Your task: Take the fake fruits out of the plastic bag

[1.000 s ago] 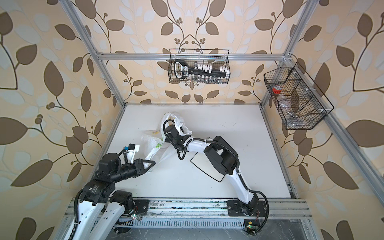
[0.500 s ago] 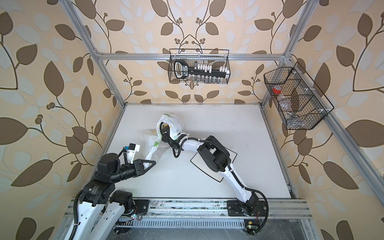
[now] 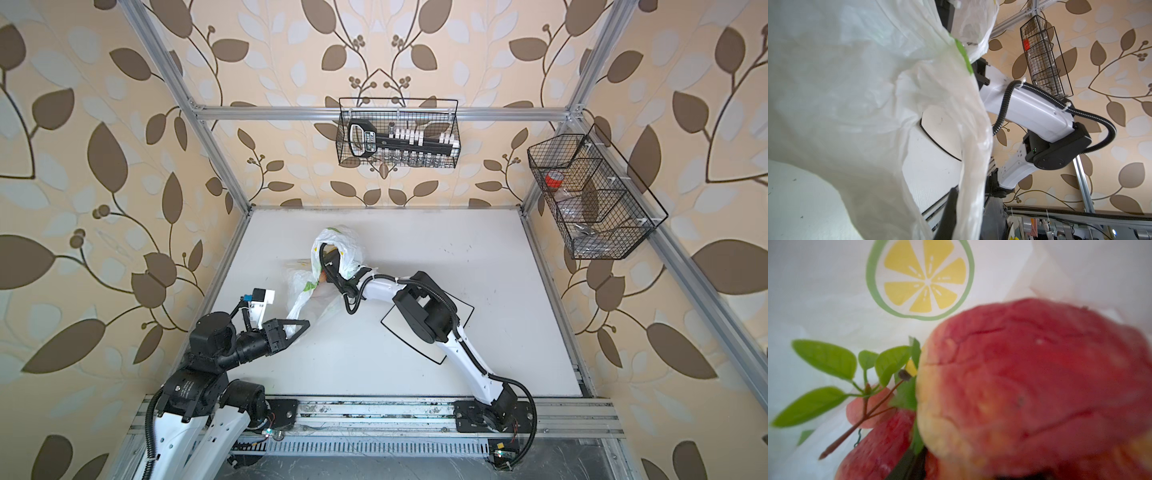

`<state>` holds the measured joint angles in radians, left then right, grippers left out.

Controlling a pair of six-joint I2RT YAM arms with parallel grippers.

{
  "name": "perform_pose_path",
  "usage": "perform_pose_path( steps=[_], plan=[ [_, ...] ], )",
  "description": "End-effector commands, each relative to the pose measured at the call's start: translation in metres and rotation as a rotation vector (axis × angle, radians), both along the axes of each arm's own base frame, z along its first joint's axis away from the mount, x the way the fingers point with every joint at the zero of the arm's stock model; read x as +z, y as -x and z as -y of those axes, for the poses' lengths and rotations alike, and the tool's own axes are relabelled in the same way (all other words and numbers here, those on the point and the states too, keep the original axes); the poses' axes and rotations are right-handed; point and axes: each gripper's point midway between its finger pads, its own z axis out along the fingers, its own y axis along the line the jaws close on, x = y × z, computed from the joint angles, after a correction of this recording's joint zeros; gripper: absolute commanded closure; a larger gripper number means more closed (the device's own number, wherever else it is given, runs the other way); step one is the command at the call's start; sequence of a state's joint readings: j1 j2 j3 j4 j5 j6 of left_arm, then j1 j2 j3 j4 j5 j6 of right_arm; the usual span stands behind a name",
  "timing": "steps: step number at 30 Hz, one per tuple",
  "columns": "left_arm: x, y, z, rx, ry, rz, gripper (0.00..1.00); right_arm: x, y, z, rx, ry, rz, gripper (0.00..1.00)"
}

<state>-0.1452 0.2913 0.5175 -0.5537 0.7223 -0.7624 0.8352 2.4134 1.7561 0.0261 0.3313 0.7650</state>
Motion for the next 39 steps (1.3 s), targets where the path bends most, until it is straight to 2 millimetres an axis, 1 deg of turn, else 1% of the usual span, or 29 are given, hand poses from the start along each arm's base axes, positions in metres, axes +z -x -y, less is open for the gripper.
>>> perform_pose_path(
  steps=[1, 3, 8, 13, 21, 27, 31, 35, 39],
  plan=[
    [-0.004, -0.011, -0.008, 0.089, 0.009, -0.014, 1.00, 0.008, 0.016, 0.004, 0.043, -0.007, -0.026, 0.66],
    [-0.004, -0.016, -0.012, 0.122, 0.006, -0.007, 1.00, 0.023, 0.022, 0.002, 0.066, -0.043, -0.012, 0.66],
    [-0.001, -0.026, -0.018, 0.175, 0.000, 0.006, 1.00, 0.046, 0.038, 0.005, 0.114, -0.093, -0.001, 0.66],
    [0.000, -0.033, -0.021, 0.198, -0.006, 0.012, 1.00, 0.061, 0.053, 0.012, 0.157, -0.112, 0.003, 0.66],
    [-0.010, -0.033, -0.022, 0.205, -0.012, -0.003, 1.00, 0.082, 0.078, 0.025, 0.236, -0.116, 0.017, 0.66],
    [-0.011, -0.034, -0.022, 0.220, 0.016, -0.011, 1.00, 0.097, 0.095, 0.034, 0.276, -0.126, 0.011, 0.67],
    [-0.007, -0.034, -0.021, 0.213, 0.023, 0.008, 1.00, 0.101, 0.113, 0.039, 0.316, -0.135, -0.007, 0.67],
    [-0.003, -0.034, -0.019, 0.196, 0.031, 0.022, 1.00, 0.102, 0.138, 0.044, 0.389, -0.118, -0.032, 0.67],
    [-0.002, -0.034, -0.019, 0.196, 0.033, 0.027, 1.00, 0.112, 0.163, 0.046, 0.478, -0.126, -0.031, 0.67]
  ],
)
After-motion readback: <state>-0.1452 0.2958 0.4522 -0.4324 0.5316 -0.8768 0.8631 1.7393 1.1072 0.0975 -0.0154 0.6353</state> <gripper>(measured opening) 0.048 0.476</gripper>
